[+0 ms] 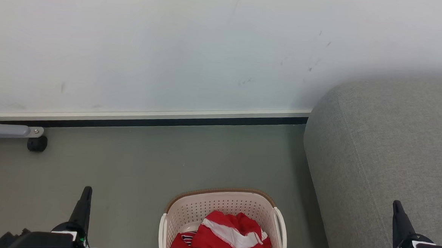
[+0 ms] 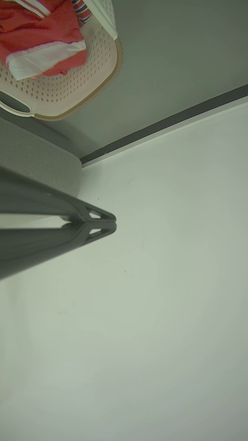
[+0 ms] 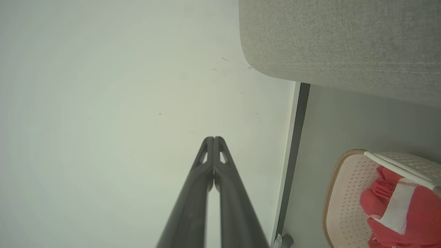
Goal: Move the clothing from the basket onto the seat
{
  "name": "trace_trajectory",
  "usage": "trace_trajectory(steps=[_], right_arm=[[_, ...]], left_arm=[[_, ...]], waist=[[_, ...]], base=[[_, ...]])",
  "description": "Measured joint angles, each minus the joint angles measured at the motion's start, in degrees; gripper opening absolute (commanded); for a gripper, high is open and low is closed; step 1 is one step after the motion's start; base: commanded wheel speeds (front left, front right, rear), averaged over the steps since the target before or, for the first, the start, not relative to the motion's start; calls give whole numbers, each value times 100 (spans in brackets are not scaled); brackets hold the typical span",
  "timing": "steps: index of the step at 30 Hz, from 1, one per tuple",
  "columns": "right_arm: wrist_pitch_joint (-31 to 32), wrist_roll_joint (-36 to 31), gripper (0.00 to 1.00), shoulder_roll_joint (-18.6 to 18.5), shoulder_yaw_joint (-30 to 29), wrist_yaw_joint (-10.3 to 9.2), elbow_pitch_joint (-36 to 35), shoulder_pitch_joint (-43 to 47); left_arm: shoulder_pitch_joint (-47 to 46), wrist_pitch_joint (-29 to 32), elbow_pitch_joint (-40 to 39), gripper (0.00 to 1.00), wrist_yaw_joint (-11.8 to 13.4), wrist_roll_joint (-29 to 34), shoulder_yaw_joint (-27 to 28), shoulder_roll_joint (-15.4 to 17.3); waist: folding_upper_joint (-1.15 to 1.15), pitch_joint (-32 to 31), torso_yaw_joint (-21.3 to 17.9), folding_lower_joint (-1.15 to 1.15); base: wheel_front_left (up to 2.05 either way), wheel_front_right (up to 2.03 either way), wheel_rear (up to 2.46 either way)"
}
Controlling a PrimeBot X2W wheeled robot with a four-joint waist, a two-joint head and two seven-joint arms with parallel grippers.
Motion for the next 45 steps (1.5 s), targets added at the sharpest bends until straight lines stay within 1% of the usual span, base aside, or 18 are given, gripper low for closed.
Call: trace_trajectory(steps=[33,34,35,36,37,38,39,45], right_arm=[[0,0,0,0,0,0,-1,0],[0,0,100,0,0,0,-1,0],[0,-1,100,4,3,-1,23,8],[-1,-2,0,15,10,-3,77,35],[-1,-2,100,34,15,-5,138,79],[-1,-2,0,55,21,-10,202,135],[-1,-2,100,80,26,-11,265,191],[-81,-15,100,103,134,-27,297,268]], left_arm=[[0,0,0,0,0,0,0,0],[0,0,0,100,0,0,0,0],[10,0,23,100,1,0,-4,-2],[44,0,77,0,5,0,-10,-12],[94,0,134,100,9,0,-14,-26],[154,0,197,0,9,0,-20,-43],[211,0,257,100,9,0,-23,-59],[296,-70,271,100,9,3,-122,-68]], waist=[[0,0,0,0],[0,0,0,0],[0,0,0,0],[0,0,-1,0],[0,0,-1,0],[0,1,-1,0],[0,1,-1,0],[0,-12,0,0]], base=[[0,0,0],[0,0,0],[0,0,0],[0,0,0],[0,0,0],[0,0,0],[0,0,0],[0,0,0]])
